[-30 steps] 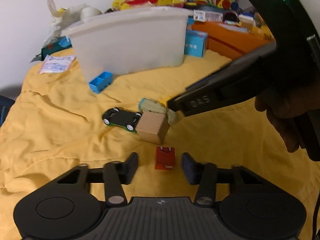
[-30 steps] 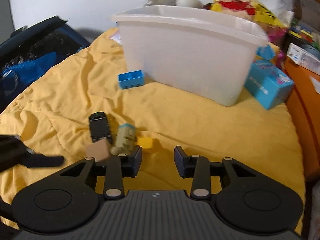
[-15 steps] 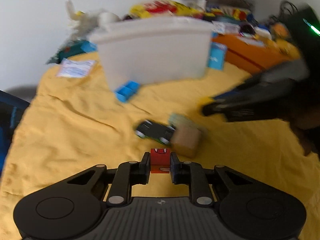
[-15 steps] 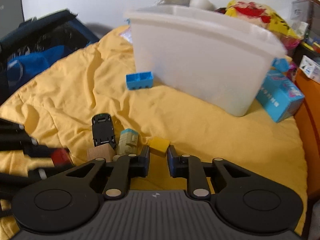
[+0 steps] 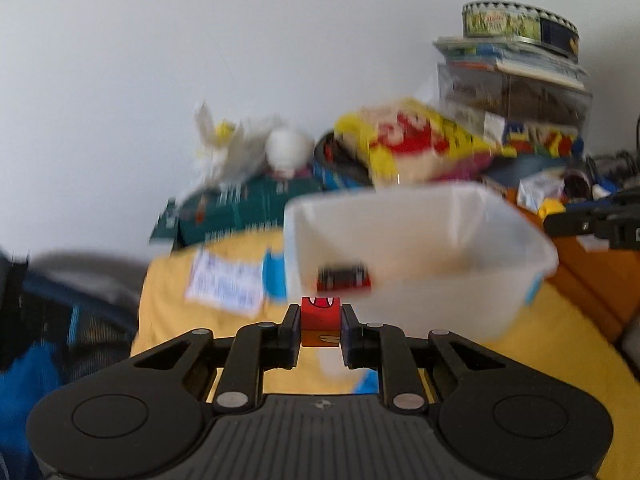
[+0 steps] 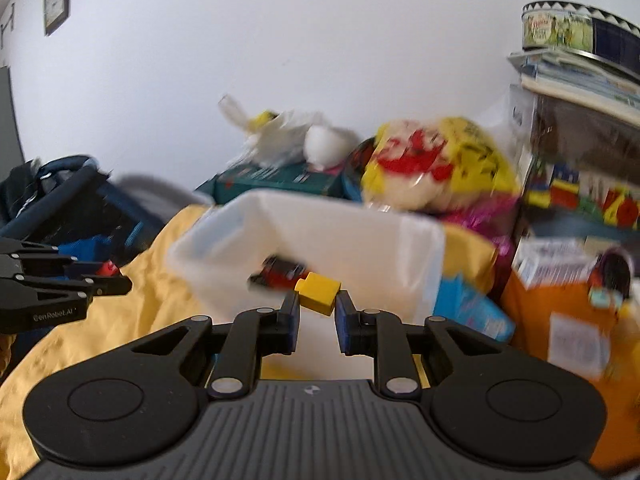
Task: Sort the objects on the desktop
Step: 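Carry the red and yellow bricks toward the bin and open both grippers, then grasp the black toy car with the left gripper while the right grasps the olive figure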
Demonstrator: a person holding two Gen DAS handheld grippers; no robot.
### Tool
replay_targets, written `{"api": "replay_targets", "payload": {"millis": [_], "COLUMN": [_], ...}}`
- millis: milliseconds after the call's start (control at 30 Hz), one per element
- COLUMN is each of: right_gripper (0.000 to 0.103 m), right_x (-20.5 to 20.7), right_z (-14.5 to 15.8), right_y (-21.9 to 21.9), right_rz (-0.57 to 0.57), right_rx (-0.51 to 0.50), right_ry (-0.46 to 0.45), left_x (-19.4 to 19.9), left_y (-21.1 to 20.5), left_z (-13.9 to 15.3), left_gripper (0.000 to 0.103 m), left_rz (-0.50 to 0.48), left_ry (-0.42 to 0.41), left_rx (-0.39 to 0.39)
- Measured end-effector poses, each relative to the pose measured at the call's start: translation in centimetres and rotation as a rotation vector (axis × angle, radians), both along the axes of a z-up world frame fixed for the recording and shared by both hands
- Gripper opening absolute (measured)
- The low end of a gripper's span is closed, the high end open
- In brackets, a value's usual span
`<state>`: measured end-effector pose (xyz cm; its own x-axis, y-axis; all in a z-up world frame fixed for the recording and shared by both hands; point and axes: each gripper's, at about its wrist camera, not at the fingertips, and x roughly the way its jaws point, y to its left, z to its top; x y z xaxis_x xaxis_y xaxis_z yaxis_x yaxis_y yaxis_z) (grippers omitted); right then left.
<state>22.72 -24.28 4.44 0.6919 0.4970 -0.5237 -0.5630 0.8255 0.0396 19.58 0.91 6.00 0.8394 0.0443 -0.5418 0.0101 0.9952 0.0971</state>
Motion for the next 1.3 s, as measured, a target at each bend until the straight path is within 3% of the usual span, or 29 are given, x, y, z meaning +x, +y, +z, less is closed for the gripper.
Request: {"api": "replay_targets", "payload": {"millis": [167, 200, 233, 267, 300, 400, 567, 733, 867, 1133, 1300], "right_gripper": [0.022, 0.023, 0.034, 0.045, 0.059, 0.056, 0.056, 0.054, 0.049, 0.047, 0.045], "right_x": [4.2, 5.0, 5.8, 6.3, 6.7, 6.0, 0.1, -5.6, -7.4, -8.1, -8.6], "right_z": [1.3, 1.3, 1.2, 1.1, 0.9, 0.4, -1.6, -8.1, -12.3, -15.4, -15.4], "right_y": [1.0, 1.3, 1.7, 1.8, 2.0, 1.8, 1.5, 2.3, 3.2, 4.5, 4.7], "right_rz": [-0.036, -0.035, -0.038, -0.049, -0.067, -0.065, 0.033, 0.131, 0.141, 0.155, 0.190], "right_rx": [-0.026, -0.040, -0.059, -0.071, -0.081, -0.070, -0.070, -0.131, -0.150, -0.188, -0.204], "right_ry": [-0.002, 0.002, 0.007, 0.005, 0.002, -0.007, -0.020, 0.116, 0.226, 0.296, 0.225], "left_x": [4.5, 5.2, 5.8, 6.3, 6.2, 4.8, 0.4, -4.5, -6.9, -7.4, -7.5], "left_y": [-1.0, -1.0, -1.0, -0.9, -0.8, -0.5, -0.9, -1.9, -3.6, -3.9, -3.4], "left_z": [2.3, 2.5, 2.5, 2.4, 2.3, 1.4, -2.7, -7.9, -11.1, -14.1, -14.1], "left_gripper": [0.025, 0.035, 0.045, 0.064, 0.073, 0.073, 0.073, 0.073, 0.073, 0.069, 0.069], "left_rz": [-0.015, -0.012, -0.003, 0.021, 0.052, 0.045, 0.006, 0.003, -0.053, -0.072, -0.090], "left_ry": [-0.024, -0.021, -0.012, -0.007, -0.019, -0.026, 0.022, 0.114, 0.172, 0.233, 0.228], "left_rx": [0.003, -0.008, -0.020, -0.026, -0.028, -0.048, 0.005, -0.027, 0.010, -0.006, -0.017]}}
